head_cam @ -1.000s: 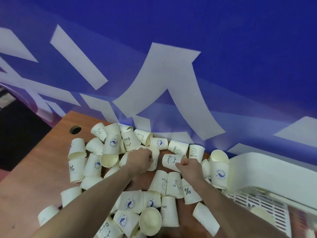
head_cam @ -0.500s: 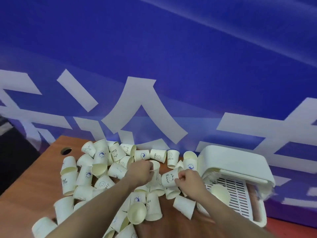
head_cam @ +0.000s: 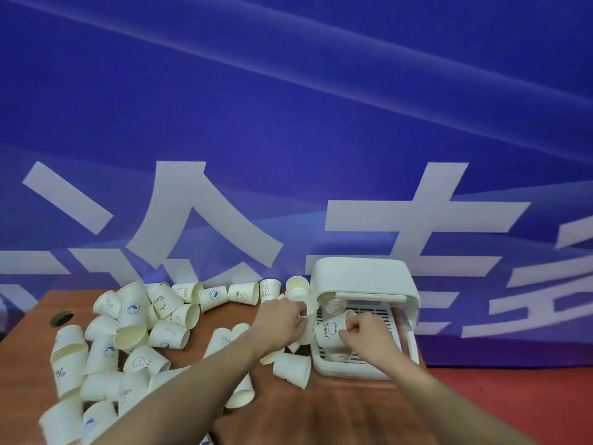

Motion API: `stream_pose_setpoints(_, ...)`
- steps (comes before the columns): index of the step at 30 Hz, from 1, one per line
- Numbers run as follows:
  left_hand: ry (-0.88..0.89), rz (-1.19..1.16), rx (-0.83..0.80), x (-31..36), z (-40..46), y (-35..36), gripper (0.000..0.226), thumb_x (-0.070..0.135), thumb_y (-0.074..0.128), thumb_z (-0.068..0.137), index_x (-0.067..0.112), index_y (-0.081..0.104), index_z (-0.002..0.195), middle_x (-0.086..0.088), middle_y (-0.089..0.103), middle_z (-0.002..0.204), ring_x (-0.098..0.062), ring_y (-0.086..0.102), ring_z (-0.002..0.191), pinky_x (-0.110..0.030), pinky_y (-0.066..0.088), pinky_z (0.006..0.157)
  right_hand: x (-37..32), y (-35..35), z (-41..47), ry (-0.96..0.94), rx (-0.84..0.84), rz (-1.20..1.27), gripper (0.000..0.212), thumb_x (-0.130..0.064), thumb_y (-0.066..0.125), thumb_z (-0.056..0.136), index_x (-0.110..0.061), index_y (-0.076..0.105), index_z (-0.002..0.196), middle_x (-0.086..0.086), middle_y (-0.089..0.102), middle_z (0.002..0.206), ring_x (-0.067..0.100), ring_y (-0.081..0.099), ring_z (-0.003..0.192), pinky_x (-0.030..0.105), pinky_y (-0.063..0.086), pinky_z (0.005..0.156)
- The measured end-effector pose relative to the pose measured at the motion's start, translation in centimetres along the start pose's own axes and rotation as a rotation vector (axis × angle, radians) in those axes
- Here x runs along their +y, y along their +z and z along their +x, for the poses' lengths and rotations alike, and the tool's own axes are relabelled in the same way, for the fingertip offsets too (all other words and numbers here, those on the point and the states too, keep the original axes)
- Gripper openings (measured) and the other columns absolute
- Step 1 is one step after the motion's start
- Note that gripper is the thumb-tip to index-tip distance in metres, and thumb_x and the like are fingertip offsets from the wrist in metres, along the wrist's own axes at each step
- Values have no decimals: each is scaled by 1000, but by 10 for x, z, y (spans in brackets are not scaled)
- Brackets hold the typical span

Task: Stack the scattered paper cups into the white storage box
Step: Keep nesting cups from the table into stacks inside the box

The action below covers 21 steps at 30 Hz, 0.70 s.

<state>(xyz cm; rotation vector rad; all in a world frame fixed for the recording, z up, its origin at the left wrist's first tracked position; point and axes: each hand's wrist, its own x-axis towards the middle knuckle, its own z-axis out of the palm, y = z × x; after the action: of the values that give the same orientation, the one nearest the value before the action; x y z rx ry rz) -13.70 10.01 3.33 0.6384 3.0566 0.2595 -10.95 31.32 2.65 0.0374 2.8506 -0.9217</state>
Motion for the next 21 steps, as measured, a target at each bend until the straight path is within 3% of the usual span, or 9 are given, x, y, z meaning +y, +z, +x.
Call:
stream_pose_setpoints(2, 44, 0, 30, 17, 10, -4, 25, 38, 44, 93, 22, 62, 100, -4, 68, 88, -28, 62, 84, -31, 38, 63, 12, -13, -5, 30, 40, -10, 36, -20, 64, 77, -17, 38, 53, -5, 36, 48, 10, 39, 51, 22, 27, 55)
stream_pose_setpoints(9, 135, 65, 36, 62, 33, -3, 26, 37, 43, 95, 21, 63, 100, -5, 69, 87, -28, 63, 82, -34, 44, 66, 64, -43, -19, 120, 98, 38, 31, -25, 63, 71, -20, 38, 52, -7, 38, 48, 14, 40, 53, 32, 35, 52)
stream_pose_setpoints(14, 160, 142, -72, 75, 40, 24, 27, 36, 42, 96, 21, 62, 106, -6, 68, 94, -28, 63, 90, -34, 48, 72, 98, -49, -36, 193, 86, 70, 35, -21, 63, 75, -19, 35, 53, -7, 40, 50, 12, 39, 53, 30, 34, 52)
stream_pose_setpoints(21, 153, 176, -166, 74, 37, 65, 29, 39, 42, 96, 22, 62, 109, -4, 69, 99, -26, 64, 94, -33, 45, 69, 135, -41, -60, 293, 71, 62, 38, -21, 65, 77, -17, 36, 52, -5, 45, 53, 14, 47, 57, 29, 35, 53)
